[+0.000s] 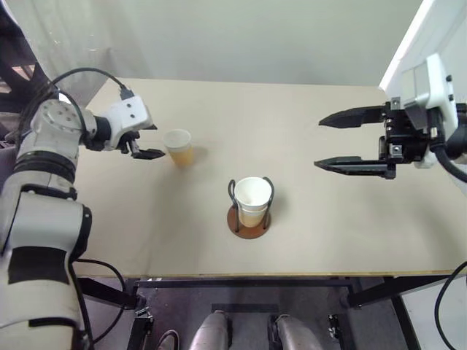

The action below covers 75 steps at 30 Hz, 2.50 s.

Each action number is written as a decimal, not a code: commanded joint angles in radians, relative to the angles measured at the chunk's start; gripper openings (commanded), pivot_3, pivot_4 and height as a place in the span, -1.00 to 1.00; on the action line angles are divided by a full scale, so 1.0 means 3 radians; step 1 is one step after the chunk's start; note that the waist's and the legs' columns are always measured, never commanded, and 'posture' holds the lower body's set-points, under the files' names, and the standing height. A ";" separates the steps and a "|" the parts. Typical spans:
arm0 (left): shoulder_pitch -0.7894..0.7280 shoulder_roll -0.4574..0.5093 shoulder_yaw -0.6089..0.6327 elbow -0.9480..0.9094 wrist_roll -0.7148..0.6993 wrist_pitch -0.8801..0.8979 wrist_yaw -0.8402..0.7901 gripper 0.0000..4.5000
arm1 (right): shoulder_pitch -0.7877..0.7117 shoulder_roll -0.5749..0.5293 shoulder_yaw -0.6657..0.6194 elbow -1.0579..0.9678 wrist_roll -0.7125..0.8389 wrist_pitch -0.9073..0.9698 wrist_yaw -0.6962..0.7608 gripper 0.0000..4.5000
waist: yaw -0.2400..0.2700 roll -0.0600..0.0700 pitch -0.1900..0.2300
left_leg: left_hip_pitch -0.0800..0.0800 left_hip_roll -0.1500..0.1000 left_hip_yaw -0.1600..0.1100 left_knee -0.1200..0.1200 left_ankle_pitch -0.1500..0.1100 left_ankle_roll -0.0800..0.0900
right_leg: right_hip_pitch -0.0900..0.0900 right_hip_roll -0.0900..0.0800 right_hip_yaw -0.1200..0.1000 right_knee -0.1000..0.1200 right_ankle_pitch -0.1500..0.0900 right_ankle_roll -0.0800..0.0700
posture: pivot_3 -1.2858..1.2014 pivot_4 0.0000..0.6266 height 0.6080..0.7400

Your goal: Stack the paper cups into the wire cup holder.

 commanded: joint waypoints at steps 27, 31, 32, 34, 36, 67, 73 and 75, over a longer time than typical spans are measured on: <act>0.0292 -0.0517 0.0184 0.0106 0.1068 -0.0020 0.0983 0.30 | -0.0128 -0.0135 -0.0041 -0.0099 0.0006 0.0134 -0.0025 0.52 | -0.0018 0.0000 0.0000 | 0.0005 0.0010 -0.0003 0.0006 0.0010 -0.0004 | 0.0001 -0.0007 0.0011 0.0013 0.0009 0.0009 | 0.03 -0.52 1.00; 0.0281 -0.0539 0.0178 0.0110 0.1178 -0.0048 0.1187 -0.34 | -0.0127 -0.0154 -0.0039 -0.0101 0.0004 0.0154 -0.0013 0.52 | -0.0014 0.0000 0.0000 | 0.0007 0.0005 0.0001 0.0003 0.0011 -0.0004 | 0.0000 -0.0004 0.0008 0.0012 0.0009 0.0008 | 0.03 -0.52 1.00; 0.0271 -0.0541 0.0184 0.0108 0.1195 -0.0068 0.1215 -0.48 | -0.0131 -0.0154 -0.0034 -0.0100 0.0003 0.0157 -0.0014 0.52 | -0.0012 0.0001 0.0001 | 0.0006 0.0009 -0.0005 0.0005 0.0011 -0.0004 | 0.0000 -0.0008 0.0011 0.0012 0.0009 0.0009 | 0.03 -0.52 1.00; 0.0246 -0.0533 0.0187 0.0103 0.1225 -0.0113 0.1267 -0.82 | -0.0139 -0.0151 -0.0026 -0.0101 -0.0001 0.0163 -0.0019 0.52 | -0.0011 0.0000 0.0000 | 0.0007 0.0005 0.0000 0.0003 0.0012 -0.0004 | 0.0000 -0.0004 0.0009 0.0012 0.0009 0.0008 | 0.03 -0.52 1.00; 0.0215 -0.0508 0.0180 0.0101 0.1262 -0.0146 0.1296 -0.98 | -0.0141 -0.0154 -0.0024 -0.0102 -0.0007 0.0162 -0.0020 0.52 | -0.0014 0.0001 0.0000 | 0.0006 0.0004 -0.0001 0.0005 0.0012 -0.0004 | 0.0001 -0.0002 0.0009 0.0012 0.0009 0.0009 | 0.03 -0.52 1.00; -0.0966 0.0318 -0.2211 -0.3170 -0.3633 0.1572 -0.1464 -0.98 | 0.0604 -0.0492 -0.1021 -0.0618 0.0681 0.0203 -0.0178 0.52 | -0.0011 0.0022 0.0002 | 0.0005 0.0017 0.0007 0.0009 -0.0006 0.0005 | 0.0011 -0.0009 0.0015 -0.0002 0.0003 0.0020 | 0.03 -0.52 1.00; -0.1203 0.0146 -0.2760 -0.2709 -0.3382 0.0978 -0.1464 -0.98 | 0.0778 -0.0590 -0.1398 -0.0706 0.0896 0.0294 -0.0233 0.52 | -0.0004 0.0023 0.0002 | 0.0001 0.0013 0.0002 0.0020 -0.0001 0.0009 | 0.0018 -0.0008 0.0020 -0.0005 -0.0002 0.0005 | 0.03 -0.52 1.00; -0.1254 0.0055 -0.2910 -0.2510 -0.3237 0.0748 -0.1464 -0.98 | 0.0858 -0.0615 -0.1546 -0.0741 0.0984 0.0321 -0.0227 0.52 | 0.0004 0.0022 0.0002 | 0.0001 0.0012 0.0001 0.0025 -0.0001 0.0010 | 0.0021 -0.0008 0.0019 -0.0007 -0.0002 0.0005 | 0.03 -0.52 1.00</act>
